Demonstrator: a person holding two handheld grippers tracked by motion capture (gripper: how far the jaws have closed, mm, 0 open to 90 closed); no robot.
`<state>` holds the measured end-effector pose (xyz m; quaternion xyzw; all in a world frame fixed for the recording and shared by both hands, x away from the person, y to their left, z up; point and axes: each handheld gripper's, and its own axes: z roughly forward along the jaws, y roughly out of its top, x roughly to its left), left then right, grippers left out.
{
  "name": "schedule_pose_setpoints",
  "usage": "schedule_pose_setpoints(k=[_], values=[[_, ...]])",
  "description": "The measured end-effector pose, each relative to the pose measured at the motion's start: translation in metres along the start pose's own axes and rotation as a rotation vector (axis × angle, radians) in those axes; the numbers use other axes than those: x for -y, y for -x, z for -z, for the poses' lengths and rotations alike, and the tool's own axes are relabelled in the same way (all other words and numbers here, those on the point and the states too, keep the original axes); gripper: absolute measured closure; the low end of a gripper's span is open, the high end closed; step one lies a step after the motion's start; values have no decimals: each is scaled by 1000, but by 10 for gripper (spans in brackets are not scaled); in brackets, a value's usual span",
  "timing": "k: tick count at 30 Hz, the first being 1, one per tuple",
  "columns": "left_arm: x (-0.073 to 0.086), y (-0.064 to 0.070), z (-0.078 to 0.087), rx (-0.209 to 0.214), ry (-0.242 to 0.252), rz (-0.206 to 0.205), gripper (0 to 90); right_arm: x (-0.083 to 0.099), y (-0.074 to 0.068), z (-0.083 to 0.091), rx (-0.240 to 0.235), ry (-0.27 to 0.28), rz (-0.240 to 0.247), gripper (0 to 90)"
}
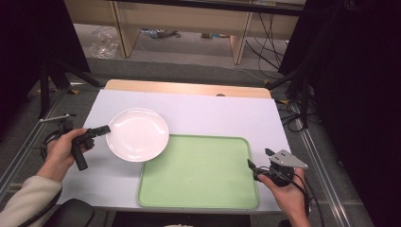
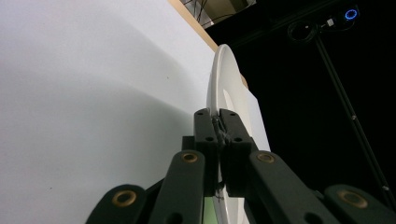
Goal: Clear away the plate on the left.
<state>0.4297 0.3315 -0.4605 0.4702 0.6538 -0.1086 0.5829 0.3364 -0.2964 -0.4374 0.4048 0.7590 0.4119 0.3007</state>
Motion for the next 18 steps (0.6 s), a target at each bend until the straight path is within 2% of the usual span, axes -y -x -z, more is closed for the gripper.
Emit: schedule_pose_setpoints(k=[4, 5, 18], values=[[0, 2, -3, 4, -4, 1, 865, 0, 0, 0, 1, 1, 0, 236], [0, 3, -3, -10, -15, 1, 865, 0, 0, 0, 1, 1, 0, 236], [0, 7, -10, -2, -29, -4, 864, 0, 0, 0, 0, 1, 0, 236]])
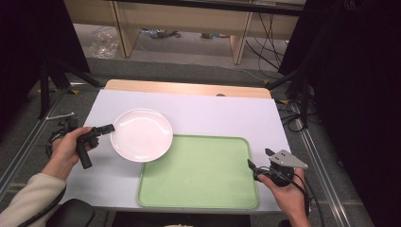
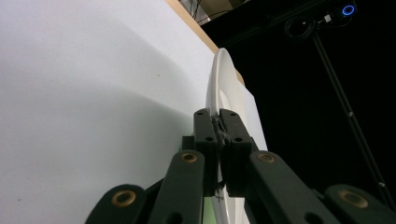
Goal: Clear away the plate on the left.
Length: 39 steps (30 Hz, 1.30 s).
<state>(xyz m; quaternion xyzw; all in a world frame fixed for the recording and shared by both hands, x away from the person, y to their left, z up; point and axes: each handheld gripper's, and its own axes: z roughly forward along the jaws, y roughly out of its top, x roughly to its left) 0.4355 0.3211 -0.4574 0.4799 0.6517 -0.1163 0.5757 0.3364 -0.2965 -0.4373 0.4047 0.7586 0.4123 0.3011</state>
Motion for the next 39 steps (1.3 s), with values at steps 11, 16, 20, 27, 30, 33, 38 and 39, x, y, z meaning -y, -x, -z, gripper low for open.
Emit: schedule_pose_setpoints(k=[11, 16, 20, 27, 30, 33, 38, 39], values=[[0, 7, -8, 13, -17, -9, 864, 0, 1, -1, 10, 14, 10, 236], [2, 8, -12, 8, -35, -21, 866, 0, 1, -1, 10, 15, 10, 236], [6, 7, -19, -9, -51, -18, 872, 0, 0, 0, -1, -1, -1, 236], [9, 11, -29, -4, -77, -32, 870, 0, 0, 0, -1, -1, -1, 236], [10, 13, -32, -12, -104, -33, 872, 0, 1, 0, 7, 8, 10, 236], [11, 14, -38, -14, -112, -41, 874, 0, 1, 0, 7, 10, 11, 236], [18, 20, -55, -43, -159, -66, 873, 0, 0, 0, -1, -1, 0, 236], [20, 21, -59, -42, -169, -72, 873, 0, 0, 0, -1, -1, 1, 236]])
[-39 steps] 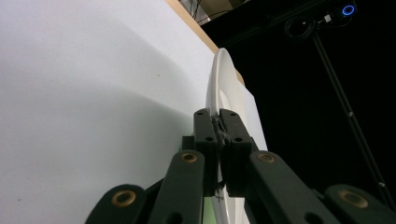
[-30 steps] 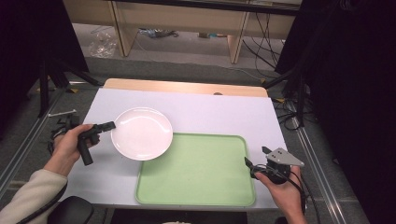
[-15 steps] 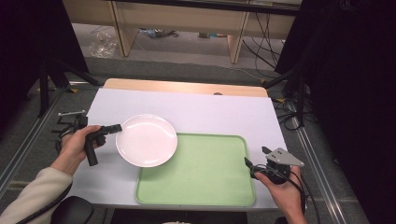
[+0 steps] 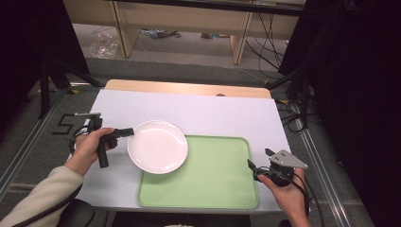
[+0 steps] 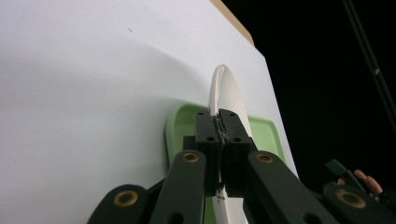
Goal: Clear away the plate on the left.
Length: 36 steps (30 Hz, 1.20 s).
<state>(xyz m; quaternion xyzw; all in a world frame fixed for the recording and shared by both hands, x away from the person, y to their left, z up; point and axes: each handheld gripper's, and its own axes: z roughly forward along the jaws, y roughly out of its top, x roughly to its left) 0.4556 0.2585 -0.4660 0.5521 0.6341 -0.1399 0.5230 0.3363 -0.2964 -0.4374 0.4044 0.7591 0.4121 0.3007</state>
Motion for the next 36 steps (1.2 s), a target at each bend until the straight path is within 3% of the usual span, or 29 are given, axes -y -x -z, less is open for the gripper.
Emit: schedule_pose_setpoints(k=[4, 5, 6, 8, 9, 10, 13, 15, 16, 18, 19, 21, 23, 24, 25, 26, 29, 30, 36], values=[[3, 9, -18, 6, -30, -16, 872, 0, 1, 0, 8, 11, 7, 236], [3, 10, -23, 17, -36, -37, 872, 0, 1, 0, 8, 12, 8, 236], [4, 15, -26, 15, -48, -14, 872, 0, 1, 0, 8, 13, 11, 236], [5, 17, -32, 34, -53, -37, 872, 0, 1, 1, 1, 8, -2, 236], [5, 20, -33, 34, -65, -20, 872, 0, 1, 1, 0, 6, -2, 236], [5, 21, -35, 36, -64, -37, 872, 0, 1, 1, 0, 6, -1, 236], [7, 24, -39, 36, -67, -27, 873, 1, 1, 1, -1, 6, -2, 236], [6, 22, -42, 43, -76, -78, 873, 0, 1, 1, -2, 5, -8, 236], [9, 26, -43, 32, -72, -26, 873, 0, 1, 1, 5, 13, 3, 237], [8, 23, -44, 37, -87, -79, 871, 0, 1, 0, 7, 14, 10, 237], [9, 26, -45, 32, -84, -39, 871, 0, 1, 0, 8, 14, 10, 237], [9, 25, -46, 33, -84, -74, 869, 0, 1, 0, 7, 14, 11, 238], [10, 26, -47, 41, -89, -50, 869, 0, 1, 0, 7, 14, 10, 238], [10, 25, -48, 43, -92, -82, 869, 0, 1, 0, 7, 14, 10, 239], [12, 29, -49, 31, -81, -41, 869, 0, 1, 1, 7, 14, 9, 239], [12, 29, -50, 34, -96, -38, 869, 1, 1, 1, 7, 13, 9, 240], [14, 31, -54, 34, -99, -61, 870, 0, 1, 1, 5, 12, 4, 240], [14, 32, -55, 34, -106, -34, 870, 0, 1, 1, 5, 12, 4, 240], [16, 35, -59, 34, -108, -41, 870, 0, 1, 1, -3, 3, -8, 241]])
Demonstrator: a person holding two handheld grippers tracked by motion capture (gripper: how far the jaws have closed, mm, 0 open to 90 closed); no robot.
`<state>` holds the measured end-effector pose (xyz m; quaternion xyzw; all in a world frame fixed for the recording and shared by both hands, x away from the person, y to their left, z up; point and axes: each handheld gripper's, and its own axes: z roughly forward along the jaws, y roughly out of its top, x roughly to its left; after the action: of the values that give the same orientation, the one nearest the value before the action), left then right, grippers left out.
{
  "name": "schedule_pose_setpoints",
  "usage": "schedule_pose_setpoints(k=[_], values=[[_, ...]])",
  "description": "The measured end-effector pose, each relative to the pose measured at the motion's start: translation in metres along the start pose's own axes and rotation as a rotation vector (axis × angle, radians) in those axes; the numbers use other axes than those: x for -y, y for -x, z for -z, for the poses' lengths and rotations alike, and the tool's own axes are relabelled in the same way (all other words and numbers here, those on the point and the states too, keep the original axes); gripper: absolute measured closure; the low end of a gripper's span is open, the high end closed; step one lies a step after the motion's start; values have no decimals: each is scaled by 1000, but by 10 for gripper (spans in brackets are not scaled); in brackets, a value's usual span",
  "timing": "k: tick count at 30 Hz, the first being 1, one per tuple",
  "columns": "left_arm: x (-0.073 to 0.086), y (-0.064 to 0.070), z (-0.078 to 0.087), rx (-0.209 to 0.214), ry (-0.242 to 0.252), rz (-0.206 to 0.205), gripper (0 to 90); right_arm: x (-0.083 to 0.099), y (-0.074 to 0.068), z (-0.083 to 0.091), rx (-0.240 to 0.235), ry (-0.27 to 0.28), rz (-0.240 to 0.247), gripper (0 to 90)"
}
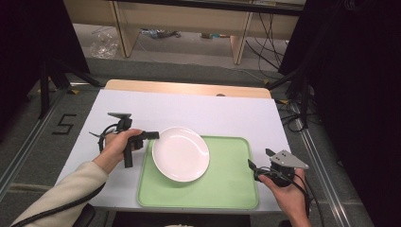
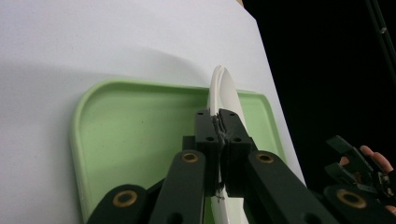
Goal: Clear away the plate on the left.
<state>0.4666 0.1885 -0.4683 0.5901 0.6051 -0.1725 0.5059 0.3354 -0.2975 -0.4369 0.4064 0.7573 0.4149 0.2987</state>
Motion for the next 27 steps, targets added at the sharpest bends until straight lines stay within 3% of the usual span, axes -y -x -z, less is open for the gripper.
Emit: schedule_pose_setpoints(k=[5, 6, 11, 12, 13, 27], values=[[2, 1, -2, -1, -3, -1, 871, 0, 1, 0, 8, 9, 12, 241], [1, -2, -3, 2, -3, -43, 871, 0, 0, 0, 4, 5, 6, 242], [2, -2, -3, 5, -6, -52, 870, 0, 0, 0, 5, 6, 8, 241], [3, 1, -3, -4, -2, -12, 871, 0, 1, 0, 7, 9, 12, 241], [3, -1, -4, -3, -1, -57, 871, 0, 1, 0, 7, 9, 12, 241], [9, -1, -8, -11, -17, -104, 870, 0, 0, 0, 6, 6, 10, 242]])
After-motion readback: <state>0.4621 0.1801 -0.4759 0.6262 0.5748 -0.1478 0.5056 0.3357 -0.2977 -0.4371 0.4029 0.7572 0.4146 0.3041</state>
